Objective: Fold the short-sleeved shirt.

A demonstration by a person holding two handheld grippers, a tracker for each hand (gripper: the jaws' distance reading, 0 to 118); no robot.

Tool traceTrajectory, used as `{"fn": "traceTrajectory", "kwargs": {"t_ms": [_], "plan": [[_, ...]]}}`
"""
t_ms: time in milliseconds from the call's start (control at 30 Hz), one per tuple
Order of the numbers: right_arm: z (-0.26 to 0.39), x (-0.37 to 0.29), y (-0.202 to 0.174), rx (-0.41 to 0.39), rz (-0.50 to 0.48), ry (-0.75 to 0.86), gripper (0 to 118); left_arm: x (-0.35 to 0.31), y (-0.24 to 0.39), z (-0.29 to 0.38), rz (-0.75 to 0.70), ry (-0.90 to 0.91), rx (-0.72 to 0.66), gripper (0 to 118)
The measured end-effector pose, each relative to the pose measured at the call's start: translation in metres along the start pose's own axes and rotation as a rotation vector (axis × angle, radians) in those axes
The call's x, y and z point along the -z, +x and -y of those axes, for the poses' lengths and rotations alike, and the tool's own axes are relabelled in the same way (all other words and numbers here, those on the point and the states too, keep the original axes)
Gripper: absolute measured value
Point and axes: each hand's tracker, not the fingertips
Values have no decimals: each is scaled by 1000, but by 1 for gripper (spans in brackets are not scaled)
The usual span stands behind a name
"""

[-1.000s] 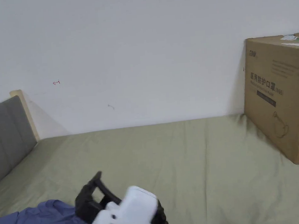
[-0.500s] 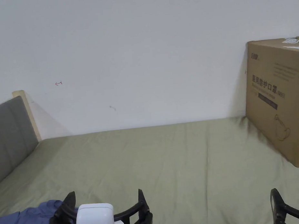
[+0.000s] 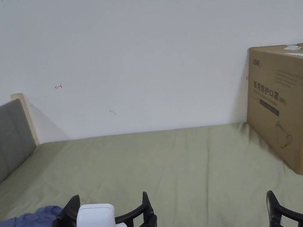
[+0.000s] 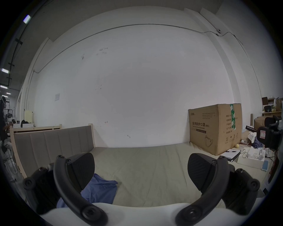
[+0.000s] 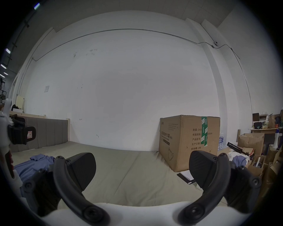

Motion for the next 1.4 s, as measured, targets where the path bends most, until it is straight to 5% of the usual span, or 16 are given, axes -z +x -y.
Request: {"fn": "traceTrajectory", "kwargs": {"t_ms": [167, 233, 267, 667, 1067, 1400], "plan": [[-4, -1, 4, 26, -19, -19, 108, 4, -3, -1, 9, -34, 3, 109], [-4, -1, 3, 9, -21, -31, 28, 0, -6, -2, 81, -21, -38, 23], [-5, 1, 2, -13, -4, -43, 0, 2, -5, -3, 81, -28, -40, 0], [-8, 11, -13, 15, 3, -80, 0, -2, -21, 6, 4, -92, -7, 0], [-32, 25, -193, 106, -532, -45, 0, -126, -174, -10, -596, -72, 32, 0], [-29, 29, -192, 98, -604, -113, 0, -113, -178, 5, -578, -106, -54, 0]]}}
